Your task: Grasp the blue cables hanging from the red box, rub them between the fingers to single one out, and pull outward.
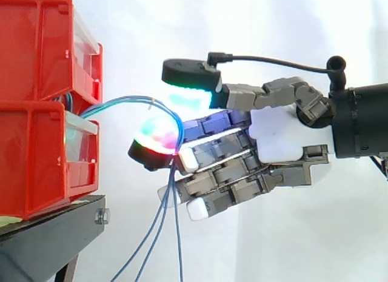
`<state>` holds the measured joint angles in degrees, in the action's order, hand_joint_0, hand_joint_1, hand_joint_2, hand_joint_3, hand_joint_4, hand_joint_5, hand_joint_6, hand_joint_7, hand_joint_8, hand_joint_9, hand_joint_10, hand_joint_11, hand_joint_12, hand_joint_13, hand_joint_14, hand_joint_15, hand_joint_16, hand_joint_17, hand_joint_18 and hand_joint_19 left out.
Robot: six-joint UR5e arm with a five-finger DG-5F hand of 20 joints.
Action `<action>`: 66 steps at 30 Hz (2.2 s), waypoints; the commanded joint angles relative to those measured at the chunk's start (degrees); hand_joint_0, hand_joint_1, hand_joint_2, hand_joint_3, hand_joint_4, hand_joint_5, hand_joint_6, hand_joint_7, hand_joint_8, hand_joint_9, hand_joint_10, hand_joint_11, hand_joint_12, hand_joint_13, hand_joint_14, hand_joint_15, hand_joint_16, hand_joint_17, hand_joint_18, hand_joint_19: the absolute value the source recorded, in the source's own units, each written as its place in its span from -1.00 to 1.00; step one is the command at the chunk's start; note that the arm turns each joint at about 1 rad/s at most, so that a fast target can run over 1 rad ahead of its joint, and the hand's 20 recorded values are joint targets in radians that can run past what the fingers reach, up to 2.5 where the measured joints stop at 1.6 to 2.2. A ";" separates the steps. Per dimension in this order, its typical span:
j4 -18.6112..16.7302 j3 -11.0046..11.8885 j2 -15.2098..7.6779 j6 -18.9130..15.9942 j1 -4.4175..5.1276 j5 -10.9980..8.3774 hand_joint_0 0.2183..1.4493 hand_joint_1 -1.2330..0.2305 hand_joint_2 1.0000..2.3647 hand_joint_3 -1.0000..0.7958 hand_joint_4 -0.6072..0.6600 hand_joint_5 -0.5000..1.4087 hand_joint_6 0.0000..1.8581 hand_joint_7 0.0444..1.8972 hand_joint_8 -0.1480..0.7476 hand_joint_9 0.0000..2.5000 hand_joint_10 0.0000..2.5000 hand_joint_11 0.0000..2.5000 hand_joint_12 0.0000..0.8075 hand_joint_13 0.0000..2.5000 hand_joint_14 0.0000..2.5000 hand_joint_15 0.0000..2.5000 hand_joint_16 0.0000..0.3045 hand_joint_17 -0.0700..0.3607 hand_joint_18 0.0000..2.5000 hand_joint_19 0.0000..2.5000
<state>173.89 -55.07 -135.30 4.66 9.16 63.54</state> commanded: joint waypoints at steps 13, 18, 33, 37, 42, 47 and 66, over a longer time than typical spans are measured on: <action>2.24 0.84 0.04 -0.09 0.25 -0.09 -0.43 -0.07 -0.99 -0.29 0.14 -0.57 -0.36 0.28 -0.11 -0.15 -0.98 -0.35 -0.12 -0.44 -0.98 -0.58 -0.69 -0.18 -0.52 -0.54; 2.59 0.93 0.04 -0.09 0.25 -0.09 -0.40 -0.15 -0.98 -0.13 0.18 -0.60 -0.18 0.05 -0.08 -0.13 -0.98 -0.31 -0.09 -0.42 -0.98 -0.58 -0.68 -0.17 -0.48 -0.57; 6.72 3.57 0.04 -0.09 -0.19 0.09 -0.46 -0.02 -0.99 -0.29 0.15 -0.63 -0.06 -0.02 -0.07 -0.14 -0.98 -0.28 -0.11 -0.43 -0.98 -0.58 -0.69 -0.19 -0.50 -0.55; 8.48 4.45 0.04 -0.09 -0.28 0.09 -0.40 0.09 -0.98 -0.26 0.14 -0.63 -0.07 0.00 -0.09 -0.11 -0.98 -0.27 -0.12 -0.42 -0.98 -0.57 -0.70 -0.20 -0.48 -0.54; 11.47 5.59 0.04 -0.27 -0.54 0.09 -0.40 -0.07 -0.98 -0.07 0.19 -0.62 -0.06 -0.01 0.01 -0.11 -0.98 -0.26 -0.02 -0.39 -0.99 -0.58 -0.65 -0.12 -0.42 -0.58; 15.07 7.26 0.04 -0.44 -0.98 0.09 -0.37 -0.31 -0.99 0.09 0.14 -0.63 -0.03 0.00 0.05 -0.13 -0.99 -0.24 0.03 -0.39 -0.99 -0.59 -0.62 -0.07 -0.39 -0.61; 19.47 10.33 0.13 -0.27 -1.42 0.18 -0.06 -0.56 -0.98 -0.23 -0.32 -0.66 0.02 0.24 -0.14 -0.20 -0.98 -0.22 -0.17 -0.45 -0.98 -0.59 -0.73 -0.24 -0.49 -0.61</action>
<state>193.34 -44.90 -135.24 4.27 7.75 63.64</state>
